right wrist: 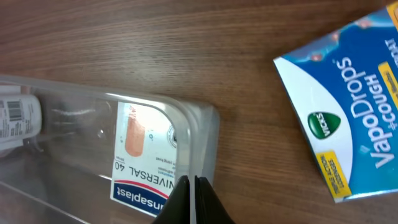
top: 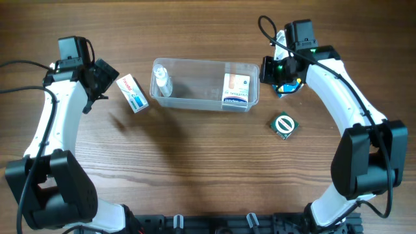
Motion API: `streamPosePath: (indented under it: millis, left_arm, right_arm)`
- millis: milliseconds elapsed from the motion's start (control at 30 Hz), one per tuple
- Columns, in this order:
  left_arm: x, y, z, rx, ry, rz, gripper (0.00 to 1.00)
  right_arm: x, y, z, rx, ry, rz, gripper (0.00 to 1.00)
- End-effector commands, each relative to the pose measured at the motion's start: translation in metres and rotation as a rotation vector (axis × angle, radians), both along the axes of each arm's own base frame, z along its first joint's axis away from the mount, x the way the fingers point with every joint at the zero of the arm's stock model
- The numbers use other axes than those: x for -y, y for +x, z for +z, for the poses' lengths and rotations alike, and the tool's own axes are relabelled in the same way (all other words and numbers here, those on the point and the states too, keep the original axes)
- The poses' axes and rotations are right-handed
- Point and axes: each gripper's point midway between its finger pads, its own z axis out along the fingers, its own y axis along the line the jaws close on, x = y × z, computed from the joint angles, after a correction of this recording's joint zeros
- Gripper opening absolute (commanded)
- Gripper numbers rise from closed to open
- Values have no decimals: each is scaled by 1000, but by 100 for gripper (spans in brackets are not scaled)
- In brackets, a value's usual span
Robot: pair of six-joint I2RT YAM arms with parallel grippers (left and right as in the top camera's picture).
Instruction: Pack container
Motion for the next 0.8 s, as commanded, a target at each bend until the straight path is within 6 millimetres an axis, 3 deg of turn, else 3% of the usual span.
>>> streamPosePath:
  millis: [0,67,133,200,233,367,467,667,767]
  left_arm:
    - [-4,2,1,2,11,16,100]
    - [-4,2,1,2,11,16,100]
    - [-4,2,1,2,11,16,100]
    - [-4,2,1,2,11,16,100]
    - [-4,2,1,2,11,16,100]
    - [-4,2,1,2,11,16,100]
    - [-4,2,1,2,11,16,100]
    - [-4,2,1,2,11,16,100]
    - [-4,2,1,2,11,16,100]
  right_arm:
    - [10,11,-5,86,-128,135,5]
    - [28,15,-8,112,-255,168,5]
    - [60,17,-10,119,-468,191,11]
    - [79,18,-8,117,-589,205,17]
    - [81,19,-8,119,-603,218,24]
    - [88,20,-8,124,-609,257,75]
    - [85,20,-10,139,-532,320,100]
    - [96,22,-11,159,-454,358,100]
    - [90,21,-15,175,-418,430,100]
